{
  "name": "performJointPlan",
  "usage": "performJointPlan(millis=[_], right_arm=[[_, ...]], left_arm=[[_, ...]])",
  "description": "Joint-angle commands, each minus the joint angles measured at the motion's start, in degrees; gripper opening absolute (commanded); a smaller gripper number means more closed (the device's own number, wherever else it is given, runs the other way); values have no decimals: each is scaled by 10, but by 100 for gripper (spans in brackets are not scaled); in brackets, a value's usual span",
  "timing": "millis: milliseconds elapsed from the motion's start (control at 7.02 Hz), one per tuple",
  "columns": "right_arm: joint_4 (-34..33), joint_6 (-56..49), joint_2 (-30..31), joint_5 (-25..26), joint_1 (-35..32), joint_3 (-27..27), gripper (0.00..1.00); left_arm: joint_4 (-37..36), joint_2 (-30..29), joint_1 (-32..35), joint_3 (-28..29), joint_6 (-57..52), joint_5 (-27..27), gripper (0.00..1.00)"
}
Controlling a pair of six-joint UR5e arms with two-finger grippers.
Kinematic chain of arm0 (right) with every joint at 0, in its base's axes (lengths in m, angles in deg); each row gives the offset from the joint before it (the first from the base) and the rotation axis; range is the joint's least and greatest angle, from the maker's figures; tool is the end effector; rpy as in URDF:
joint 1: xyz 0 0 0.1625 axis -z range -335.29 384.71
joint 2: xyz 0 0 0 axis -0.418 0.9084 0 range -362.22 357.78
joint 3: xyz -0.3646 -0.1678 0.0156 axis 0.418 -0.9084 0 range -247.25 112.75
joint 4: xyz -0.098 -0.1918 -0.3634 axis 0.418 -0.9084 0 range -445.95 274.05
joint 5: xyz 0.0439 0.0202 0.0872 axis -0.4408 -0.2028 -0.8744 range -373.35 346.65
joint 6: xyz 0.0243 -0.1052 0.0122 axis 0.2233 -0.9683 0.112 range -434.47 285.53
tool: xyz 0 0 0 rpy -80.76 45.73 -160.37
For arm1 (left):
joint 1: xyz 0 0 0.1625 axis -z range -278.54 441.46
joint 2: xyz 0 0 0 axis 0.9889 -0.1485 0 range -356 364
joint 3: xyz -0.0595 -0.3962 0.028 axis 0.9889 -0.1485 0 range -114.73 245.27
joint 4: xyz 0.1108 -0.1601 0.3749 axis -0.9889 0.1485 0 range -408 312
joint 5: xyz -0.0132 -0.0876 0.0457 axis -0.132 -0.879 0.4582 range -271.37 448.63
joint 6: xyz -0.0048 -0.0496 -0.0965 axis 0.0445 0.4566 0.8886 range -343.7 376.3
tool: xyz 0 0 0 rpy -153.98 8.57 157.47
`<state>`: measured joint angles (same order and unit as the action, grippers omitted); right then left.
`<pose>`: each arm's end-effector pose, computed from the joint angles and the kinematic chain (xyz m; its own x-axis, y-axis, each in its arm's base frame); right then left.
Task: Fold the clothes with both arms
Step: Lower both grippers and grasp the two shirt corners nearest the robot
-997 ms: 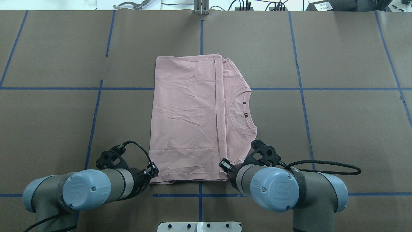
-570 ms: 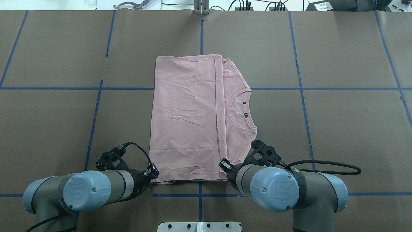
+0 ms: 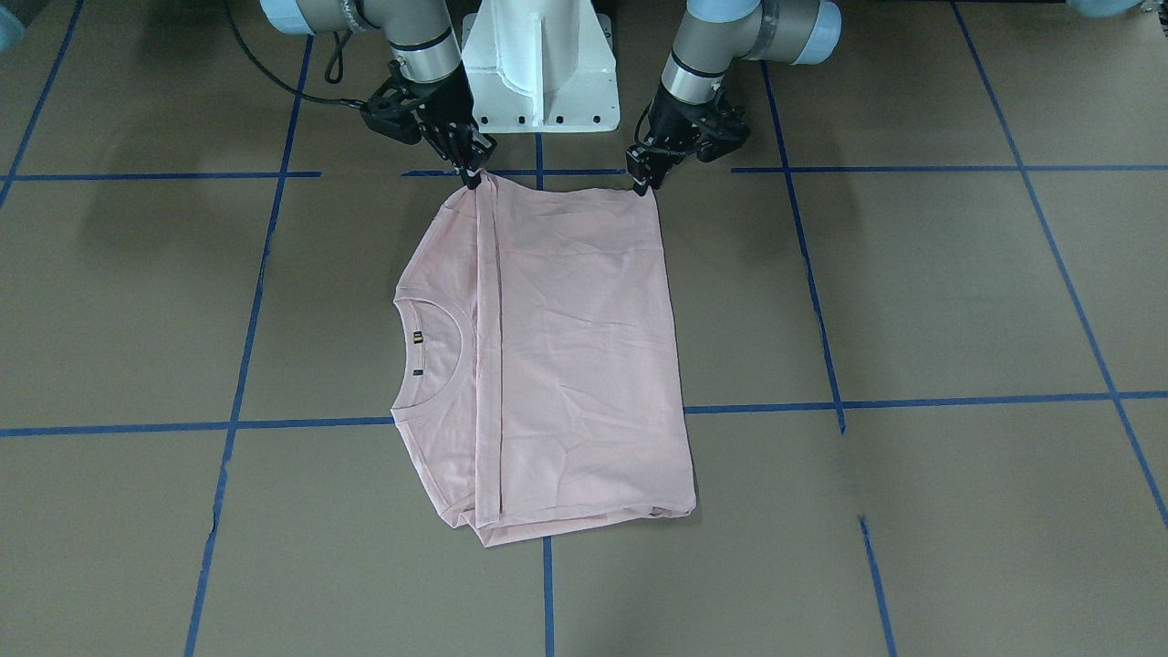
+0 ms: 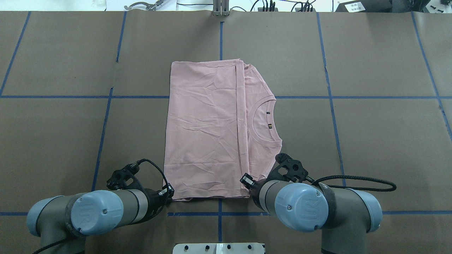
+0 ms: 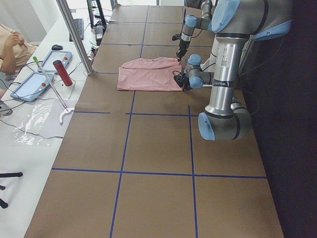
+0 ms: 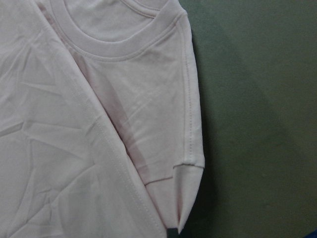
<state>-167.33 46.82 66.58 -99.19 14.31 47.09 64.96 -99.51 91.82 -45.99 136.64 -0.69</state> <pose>-0.5373 -0.2421 0.2335 0.3686 0.5943 0.7148 -0.5025 0.7743 -0.3847 0.5346 -0.2346 0.2981 0.3575 -0.5787 -0.7330 0.4288 0.7990 -0.4217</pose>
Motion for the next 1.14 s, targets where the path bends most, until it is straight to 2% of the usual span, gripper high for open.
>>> performJointPlan(millis=[0, 285, 570, 712, 855, 997], right_arm=[[0, -1, 0, 0, -1, -1, 0], [0, -1, 2, 0, -1, -1, 0], [-2, 4, 8, 3, -3, 20, 0], [-51, 20, 38, 8, 16, 84, 0], [-132, 37, 40, 9, 26, 155, 0], [-201, 33, 20, 4, 13, 195, 0]], left_arm=[[0, 0, -2, 0, 17, -1, 0], [0, 0, -1, -10, 18, -2, 0], [-26, 8, 5, -78, 31, -8, 0], [-116, -2, -1, -145, 56, -34, 0], [-176, -14, -1, -207, 64, -45, 0], [-199, -34, 5, -226, 62, -51, 0]])
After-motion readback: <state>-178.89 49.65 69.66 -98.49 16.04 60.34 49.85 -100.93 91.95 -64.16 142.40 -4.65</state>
